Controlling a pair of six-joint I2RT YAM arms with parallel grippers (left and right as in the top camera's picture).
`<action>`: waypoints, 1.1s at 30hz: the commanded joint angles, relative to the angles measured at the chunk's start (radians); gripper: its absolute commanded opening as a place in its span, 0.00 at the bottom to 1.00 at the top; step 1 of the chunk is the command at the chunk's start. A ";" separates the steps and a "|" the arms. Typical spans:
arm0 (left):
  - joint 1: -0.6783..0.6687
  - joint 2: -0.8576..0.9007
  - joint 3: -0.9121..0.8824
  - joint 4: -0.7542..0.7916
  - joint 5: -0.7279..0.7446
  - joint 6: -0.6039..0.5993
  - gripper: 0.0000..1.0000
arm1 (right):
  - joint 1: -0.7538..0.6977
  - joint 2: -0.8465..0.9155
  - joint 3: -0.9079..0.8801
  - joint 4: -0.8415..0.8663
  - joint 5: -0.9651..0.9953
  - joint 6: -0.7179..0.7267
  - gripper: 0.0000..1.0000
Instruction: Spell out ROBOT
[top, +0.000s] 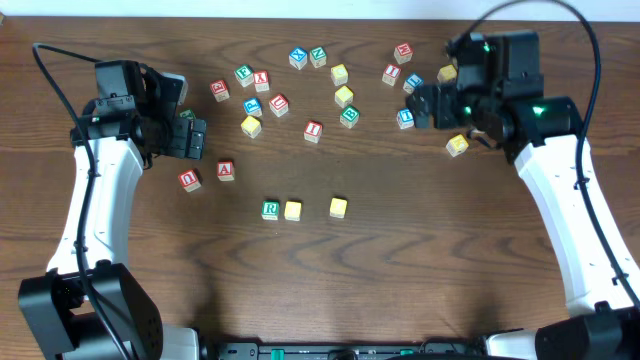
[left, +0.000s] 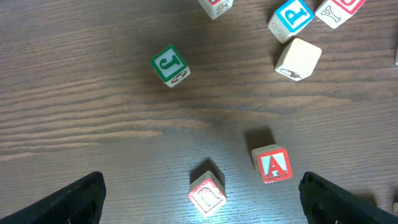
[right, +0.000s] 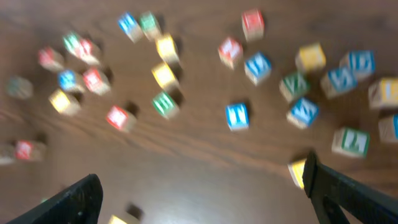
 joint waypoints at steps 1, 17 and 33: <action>-0.001 0.011 0.022 -0.004 0.012 0.006 0.98 | 0.061 0.019 0.100 -0.006 0.104 0.140 0.99; -0.001 0.011 0.022 -0.003 0.012 0.006 0.97 | 0.222 0.229 0.261 -0.082 0.222 0.191 0.99; -0.001 0.011 0.022 -0.004 0.012 0.006 0.98 | 0.221 0.478 0.459 -0.301 0.015 -0.208 0.99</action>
